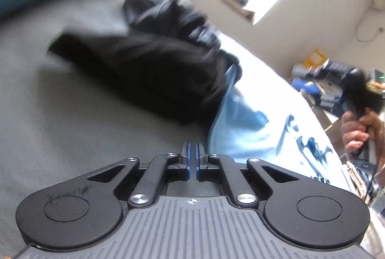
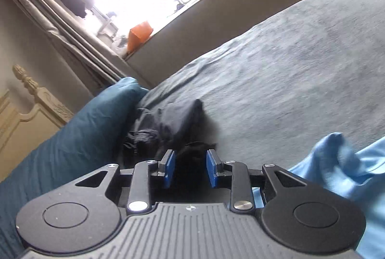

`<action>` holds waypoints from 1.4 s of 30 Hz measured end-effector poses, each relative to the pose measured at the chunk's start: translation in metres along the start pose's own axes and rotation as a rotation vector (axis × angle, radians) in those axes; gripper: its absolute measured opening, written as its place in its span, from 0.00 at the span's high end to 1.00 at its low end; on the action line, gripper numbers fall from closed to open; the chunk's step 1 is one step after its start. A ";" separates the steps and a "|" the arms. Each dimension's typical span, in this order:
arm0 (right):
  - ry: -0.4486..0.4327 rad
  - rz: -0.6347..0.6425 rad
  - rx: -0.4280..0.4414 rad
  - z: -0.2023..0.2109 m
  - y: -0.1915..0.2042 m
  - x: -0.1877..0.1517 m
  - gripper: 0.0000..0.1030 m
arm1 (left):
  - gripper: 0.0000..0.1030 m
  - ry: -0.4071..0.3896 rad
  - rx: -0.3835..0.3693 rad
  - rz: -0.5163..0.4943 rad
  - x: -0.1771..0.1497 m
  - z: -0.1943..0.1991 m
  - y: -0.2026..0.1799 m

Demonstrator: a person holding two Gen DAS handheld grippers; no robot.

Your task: Fold clothes

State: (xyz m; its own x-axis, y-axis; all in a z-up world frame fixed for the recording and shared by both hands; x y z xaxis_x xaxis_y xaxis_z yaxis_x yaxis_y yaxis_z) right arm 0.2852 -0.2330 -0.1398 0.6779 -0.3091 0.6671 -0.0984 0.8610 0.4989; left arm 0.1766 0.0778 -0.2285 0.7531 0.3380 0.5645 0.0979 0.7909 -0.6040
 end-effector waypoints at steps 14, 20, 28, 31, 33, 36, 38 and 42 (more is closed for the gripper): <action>0.408 0.783 -0.077 -0.098 0.064 -0.040 0.70 | 0.95 -0.012 0.018 -0.115 0.009 -0.059 -0.032; 0.539 0.987 -0.011 -0.112 0.071 -0.050 0.70 | 0.94 -0.033 -0.039 -0.057 0.009 -0.065 -0.017; 0.617 1.073 0.064 -0.116 0.071 -0.045 0.60 | 0.94 -0.056 -0.173 0.072 0.006 -0.062 0.009; 0.655 1.115 0.078 -0.117 0.070 -0.049 0.60 | 0.95 -0.065 -0.189 0.073 0.006 -0.062 0.011; 0.654 1.135 0.069 -0.118 0.070 -0.053 0.60 | 0.95 -0.068 -0.203 0.082 0.007 -0.062 0.014; 0.651 1.162 0.064 -0.116 0.074 -0.059 0.76 | 0.95 -0.074 -0.220 0.091 0.008 -0.061 0.016; 0.642 1.208 0.062 -0.110 0.077 -0.064 0.98 | 0.95 -0.076 -0.228 0.097 0.008 -0.060 0.017; 0.557 1.246 0.023 -0.106 0.079 -0.071 1.00 | 0.95 -0.080 -0.234 0.097 0.008 -0.059 0.018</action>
State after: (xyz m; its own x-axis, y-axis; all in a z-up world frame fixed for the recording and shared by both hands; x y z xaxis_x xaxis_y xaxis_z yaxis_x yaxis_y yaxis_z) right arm 0.3064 -0.1007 -0.2065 0.3326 0.8672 0.3706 -0.8629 0.4384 -0.2514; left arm 0.2228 0.0641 -0.2680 0.7134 0.4531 0.5347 0.1824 0.6166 -0.7659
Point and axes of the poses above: each gripper's, at about its wrist camera, not at the fingertips, and z roughly against the way its jaws point, y to its left, x to its top, the point moved 1 cm from there along -z, roughly the way its jaws point, and after that the axes turned 7 degrees about z, right-handed, at the moved point
